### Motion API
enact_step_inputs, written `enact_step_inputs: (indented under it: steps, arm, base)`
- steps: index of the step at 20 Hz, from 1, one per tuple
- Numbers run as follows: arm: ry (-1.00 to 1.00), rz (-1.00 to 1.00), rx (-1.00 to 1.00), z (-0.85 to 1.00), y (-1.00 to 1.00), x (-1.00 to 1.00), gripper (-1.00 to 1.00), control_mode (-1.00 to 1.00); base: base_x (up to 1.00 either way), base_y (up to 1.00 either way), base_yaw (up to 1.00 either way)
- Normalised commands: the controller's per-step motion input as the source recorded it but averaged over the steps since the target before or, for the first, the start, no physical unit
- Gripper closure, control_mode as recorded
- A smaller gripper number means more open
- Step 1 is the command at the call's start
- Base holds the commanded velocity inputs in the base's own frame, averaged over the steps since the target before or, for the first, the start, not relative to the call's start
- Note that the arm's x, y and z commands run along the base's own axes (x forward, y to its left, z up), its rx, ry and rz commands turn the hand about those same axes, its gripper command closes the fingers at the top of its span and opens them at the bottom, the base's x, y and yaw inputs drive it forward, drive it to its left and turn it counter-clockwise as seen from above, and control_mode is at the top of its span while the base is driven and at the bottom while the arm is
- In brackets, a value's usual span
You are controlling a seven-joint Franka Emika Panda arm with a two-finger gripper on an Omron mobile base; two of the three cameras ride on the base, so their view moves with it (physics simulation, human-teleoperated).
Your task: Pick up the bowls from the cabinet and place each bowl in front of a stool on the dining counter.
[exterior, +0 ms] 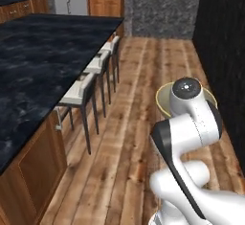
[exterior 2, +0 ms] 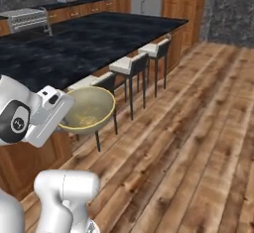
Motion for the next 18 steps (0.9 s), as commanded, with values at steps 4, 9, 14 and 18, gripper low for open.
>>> enact_step_inputs:
  steps: [4,9,14,18]
  arm:
    - [0.00,0.00,0.00,0.00,0.00,0.00,1.00,1.00]
    - [0.00,0.00,0.00,0.00,0.00,0.00,1.00,1.00]
    - [0.00,0.00,0.00,0.00,0.00,0.00,1.00,1.00]
    - [0.00,0.00,0.00,0.00,0.00,0.00,1.00,1.00]
  base:
    - [1.00,-0.41,0.55]
    - [1.00,-0.45,0.59]
    - [1.00,-0.52,0.64]
    - [0.79,-0.72,0.63]
